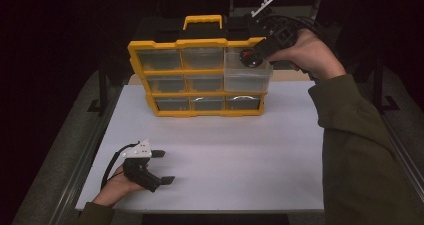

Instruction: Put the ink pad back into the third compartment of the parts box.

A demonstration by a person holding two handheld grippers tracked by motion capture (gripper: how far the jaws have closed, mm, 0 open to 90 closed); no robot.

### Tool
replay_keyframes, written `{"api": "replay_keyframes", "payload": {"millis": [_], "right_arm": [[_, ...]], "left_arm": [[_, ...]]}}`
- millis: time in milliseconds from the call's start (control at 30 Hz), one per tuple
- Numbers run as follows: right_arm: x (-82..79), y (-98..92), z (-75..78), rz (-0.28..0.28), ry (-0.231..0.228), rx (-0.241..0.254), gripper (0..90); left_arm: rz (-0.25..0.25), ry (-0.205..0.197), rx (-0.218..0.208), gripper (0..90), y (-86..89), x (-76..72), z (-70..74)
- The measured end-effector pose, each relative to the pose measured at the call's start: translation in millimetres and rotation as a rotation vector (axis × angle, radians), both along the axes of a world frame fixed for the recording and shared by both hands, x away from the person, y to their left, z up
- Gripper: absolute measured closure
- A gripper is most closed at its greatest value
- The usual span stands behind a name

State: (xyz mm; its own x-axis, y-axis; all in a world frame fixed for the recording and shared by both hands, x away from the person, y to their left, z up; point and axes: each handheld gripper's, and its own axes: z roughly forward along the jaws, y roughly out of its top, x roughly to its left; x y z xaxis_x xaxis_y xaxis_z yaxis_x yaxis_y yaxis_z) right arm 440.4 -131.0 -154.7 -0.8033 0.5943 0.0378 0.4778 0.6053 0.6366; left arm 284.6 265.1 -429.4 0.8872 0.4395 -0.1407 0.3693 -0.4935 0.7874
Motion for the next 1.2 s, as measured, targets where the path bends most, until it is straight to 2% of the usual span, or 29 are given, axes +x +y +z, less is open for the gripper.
{"api": "replay_keyframes", "payload": {"millis": [233, 333, 467, 867, 1200], "right_arm": [[1.0, 0.9, -3.4, 0.0, -0.001, 0.004, 27.3], [0.9, -2.3, -1.4, -0.011, -0.018, 0.028, 25.8], [-0.5, -5.2, 0.8, -0.012, -0.024, 0.033, 25.8], [-11.1, -30.2, 6.3, -0.043, -0.041, 0.034, 25.5], [-23.9, -51.4, -7.1, -0.048, -0.035, 0.052, 20.3]], "left_arm": [[-0.002, 0.002, 0.003, 0.0, -0.2, 0.1, -0.3], [-0.002, 0.002, 0.003, 0.0, -0.2, 0.0, -0.3], [-0.002, 0.002, 0.002, 0.0, -0.2, 0.0, -0.4], [-0.001, 0.005, 0.006, 0.0, -0.8, 0.0, -1.0], [0.003, 0.011, 0.001, 0.0, -1.1, 0.6, -1.3]]}}
